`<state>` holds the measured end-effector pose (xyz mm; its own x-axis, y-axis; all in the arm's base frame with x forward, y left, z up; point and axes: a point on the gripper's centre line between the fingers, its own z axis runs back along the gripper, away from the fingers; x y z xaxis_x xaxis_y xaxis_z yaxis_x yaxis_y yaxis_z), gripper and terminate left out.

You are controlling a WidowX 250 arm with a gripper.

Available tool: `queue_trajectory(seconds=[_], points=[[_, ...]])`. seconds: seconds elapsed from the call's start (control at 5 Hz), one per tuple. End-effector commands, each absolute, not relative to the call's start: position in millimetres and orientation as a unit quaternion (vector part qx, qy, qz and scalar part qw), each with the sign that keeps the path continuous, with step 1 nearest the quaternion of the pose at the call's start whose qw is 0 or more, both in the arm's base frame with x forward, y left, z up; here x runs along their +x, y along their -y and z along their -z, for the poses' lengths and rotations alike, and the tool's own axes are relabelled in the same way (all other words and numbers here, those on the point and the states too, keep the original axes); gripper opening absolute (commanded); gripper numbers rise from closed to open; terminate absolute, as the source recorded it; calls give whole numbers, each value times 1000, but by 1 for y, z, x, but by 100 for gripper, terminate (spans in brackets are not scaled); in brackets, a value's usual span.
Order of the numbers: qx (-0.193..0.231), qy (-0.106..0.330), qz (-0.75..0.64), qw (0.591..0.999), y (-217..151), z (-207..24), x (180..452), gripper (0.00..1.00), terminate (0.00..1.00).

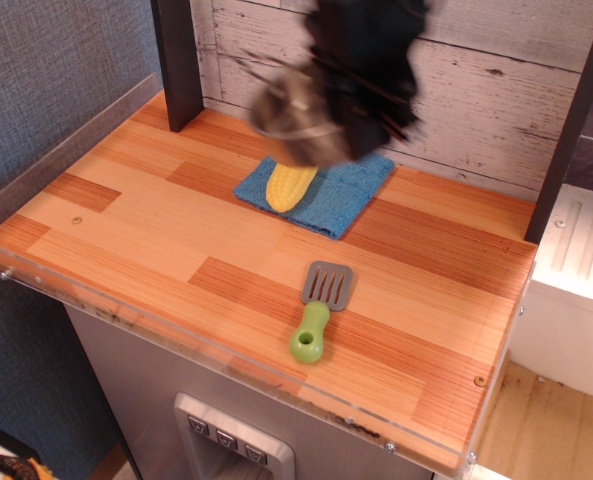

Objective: Move the pot to the left of the green scoop.

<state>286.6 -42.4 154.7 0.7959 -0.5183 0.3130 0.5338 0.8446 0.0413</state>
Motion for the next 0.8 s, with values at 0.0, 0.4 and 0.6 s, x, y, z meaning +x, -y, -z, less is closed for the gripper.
queue_trajectory(seconds=[0.0,0.4,0.6], points=[[-22,103,172,980,-33,-112,238,0,0],[-39,51,150,987,-72,-62,240,0,0],[-44,31,177,983,-64,-48,248,0,0]])
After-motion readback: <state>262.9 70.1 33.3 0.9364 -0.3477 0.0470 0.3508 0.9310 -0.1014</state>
